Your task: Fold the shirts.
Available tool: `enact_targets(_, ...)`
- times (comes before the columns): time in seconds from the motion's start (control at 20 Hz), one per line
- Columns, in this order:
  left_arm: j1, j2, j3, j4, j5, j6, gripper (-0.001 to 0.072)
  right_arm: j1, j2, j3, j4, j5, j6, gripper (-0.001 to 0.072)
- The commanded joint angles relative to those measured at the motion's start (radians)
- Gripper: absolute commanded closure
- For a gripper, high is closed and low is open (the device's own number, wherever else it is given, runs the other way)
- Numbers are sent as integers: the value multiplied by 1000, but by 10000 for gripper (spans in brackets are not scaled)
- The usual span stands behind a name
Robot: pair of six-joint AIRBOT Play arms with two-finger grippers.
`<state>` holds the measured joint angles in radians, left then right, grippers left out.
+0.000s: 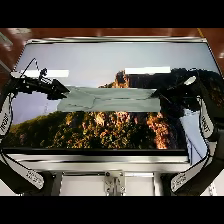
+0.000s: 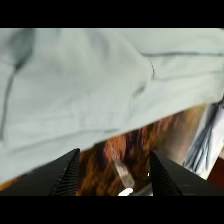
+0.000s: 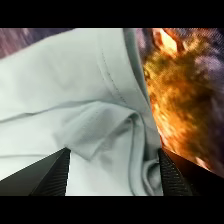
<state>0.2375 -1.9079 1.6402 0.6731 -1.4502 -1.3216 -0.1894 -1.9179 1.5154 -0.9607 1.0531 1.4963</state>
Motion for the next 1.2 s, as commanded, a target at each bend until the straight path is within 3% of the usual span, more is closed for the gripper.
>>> enact_targets(0.0, -14, 34, 6, -1, -84, 0, 192, 0, -51, -1, 141, -24, 10, 37)
enact_targets(0.05, -21, 46, 6, -1, -84, 0, 192, 0, -57, -1, 184, -39, 4, 133)
enact_targets(0.1, -28, 53, 6, -1, -84, 0, 192, 0, -56, -1, 211, -46, -21, 428)
enact_targets(0.15, -36, 59, 6, -1, -84, 0, 192, -1, -49, -1, 228, -45, -39, 641)
enact_targets(0.2, -47, 63, 6, -1, -83, 0, 199, -1, -37, -1, 243, -37, -76, 645)
enact_targets(0.3, -75, 64, 6, -1, -74, 0, 398, -1, 12, -1, 252, 2, -154, 645)
enact_targets(0.35, -98, 64, 6, -1, -53, 0, 403, -1, 49, -1, 244, 28, -169, 646)
enact_targets(0.4, -132, 64, 6, -1, -18, 0, 482, -1, 89, -1, 244, 60, -174, 646)
enact_targets(0.5, -225, 63, 6, -1, 84, 0, 525, -1, 182, -1, 236, 134, -173, 646)
enact_targets(0.55, -282, 63, 6, -1, 139, 3, 600, 0, 229, -1, 232, 174, -164, 646)
enact_targets(0.65, -404, 59, 5, -1, 252, 47, 669, 0, 331, -1, 213, 253, -130, 646)
enact_targets(0.75, -523, 55, -3, -1, 371, 47, 668, 0, 430, -1, 166, 301, -79, 646)
enact_targets(0.95, -716, 12, -6, -15, 546, -37, 669, 0, 603, -1, 140, 379, 13, 646)
enact_targets(1.15, -863, -50, -6, -211, 623, -33, 669, 0, 735, -1, 136, 396, 89, 645)
